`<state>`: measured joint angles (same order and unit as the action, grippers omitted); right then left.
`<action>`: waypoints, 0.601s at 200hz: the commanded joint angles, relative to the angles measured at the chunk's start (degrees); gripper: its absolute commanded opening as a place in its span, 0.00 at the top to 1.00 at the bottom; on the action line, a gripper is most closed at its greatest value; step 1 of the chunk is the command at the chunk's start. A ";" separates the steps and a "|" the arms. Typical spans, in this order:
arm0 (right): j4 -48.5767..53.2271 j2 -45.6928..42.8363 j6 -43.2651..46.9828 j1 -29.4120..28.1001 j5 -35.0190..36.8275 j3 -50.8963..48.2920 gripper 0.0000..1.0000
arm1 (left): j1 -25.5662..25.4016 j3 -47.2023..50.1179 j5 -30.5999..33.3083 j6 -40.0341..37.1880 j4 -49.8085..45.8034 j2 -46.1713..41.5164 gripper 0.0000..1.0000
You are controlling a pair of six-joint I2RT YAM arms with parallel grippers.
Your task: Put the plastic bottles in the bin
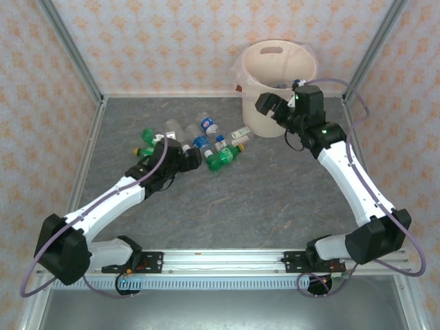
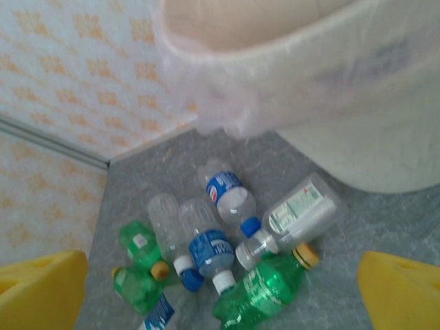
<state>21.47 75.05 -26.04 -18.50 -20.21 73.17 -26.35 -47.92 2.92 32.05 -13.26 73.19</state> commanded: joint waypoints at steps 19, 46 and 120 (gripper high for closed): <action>-6.25 -3.49 2.14 -0.32 -5.72 -5.00 0.00 | 3.26 -1.79 2.63 -2.92 -1.19 4.65 0.01; -6.44 -4.09 2.18 -0.37 -8.24 -5.16 0.00 | 5.55 -2.21 2.15 -5.21 -0.40 7.25 0.01; -6.09 -5.70 4.42 -0.37 -8.36 -7.17 0.00 | 8.51 0.04 -2.47 -10.61 3.58 11.33 0.01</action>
<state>17.15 70.30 -23.07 -18.61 -28.14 67.31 -17.93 -48.69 3.86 23.77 -12.93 84.05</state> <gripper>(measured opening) 0.996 0.994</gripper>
